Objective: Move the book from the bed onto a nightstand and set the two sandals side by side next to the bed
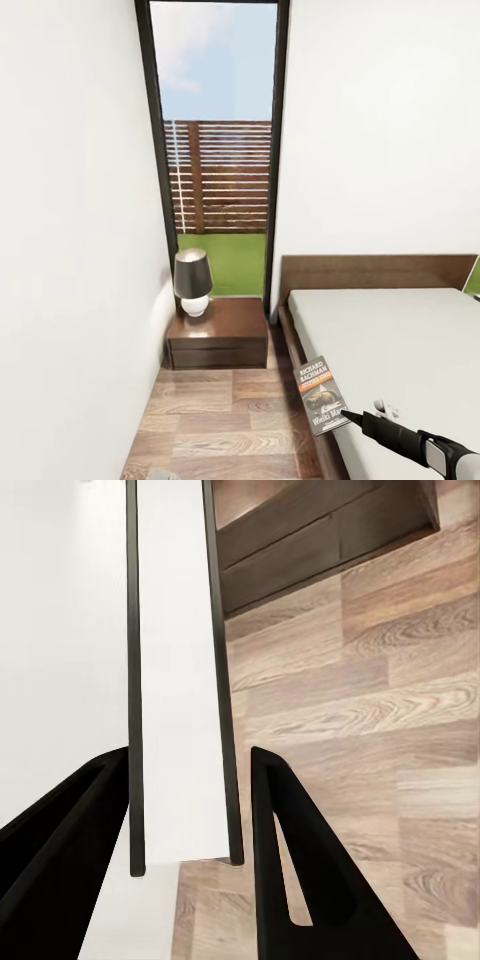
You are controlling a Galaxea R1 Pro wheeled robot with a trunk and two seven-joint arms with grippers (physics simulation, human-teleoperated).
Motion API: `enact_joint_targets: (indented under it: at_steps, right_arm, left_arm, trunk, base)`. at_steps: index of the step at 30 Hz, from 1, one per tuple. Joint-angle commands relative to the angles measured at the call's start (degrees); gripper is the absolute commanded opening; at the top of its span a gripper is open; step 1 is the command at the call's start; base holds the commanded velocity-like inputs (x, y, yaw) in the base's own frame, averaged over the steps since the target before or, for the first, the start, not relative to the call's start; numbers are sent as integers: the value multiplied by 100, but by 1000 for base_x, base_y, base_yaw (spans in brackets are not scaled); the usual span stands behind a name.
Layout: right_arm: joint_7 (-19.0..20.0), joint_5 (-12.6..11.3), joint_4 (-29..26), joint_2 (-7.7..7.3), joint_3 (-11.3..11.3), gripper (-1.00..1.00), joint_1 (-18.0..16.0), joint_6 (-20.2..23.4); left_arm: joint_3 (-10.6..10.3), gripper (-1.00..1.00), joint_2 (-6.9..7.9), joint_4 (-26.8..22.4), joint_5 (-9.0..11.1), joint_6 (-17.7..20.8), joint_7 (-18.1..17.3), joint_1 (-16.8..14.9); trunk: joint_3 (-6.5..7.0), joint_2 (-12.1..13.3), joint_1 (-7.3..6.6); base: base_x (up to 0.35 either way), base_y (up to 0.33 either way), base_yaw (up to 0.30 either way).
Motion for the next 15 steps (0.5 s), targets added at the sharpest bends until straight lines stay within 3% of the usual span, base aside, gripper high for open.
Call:
enact_joint_targets:
  at_steps: [1, 15]
  right_arm:
    - [29, -67, 13, 3, -4, -100, -5, 57]
    - [22, -65, 13, 4, -4, -100, -8, 57]
  left_arm:
    - [47, 100, 1, 4, -61, -27, -12, -2]
    - [47, 100, 1, 4, -61, -27, -12, -2]
  trunk:
    - [-2, -4, 6]
    - [-2, -4, 6]
  base:
    - [322, 0, 0]
    - [322, 0, 0]
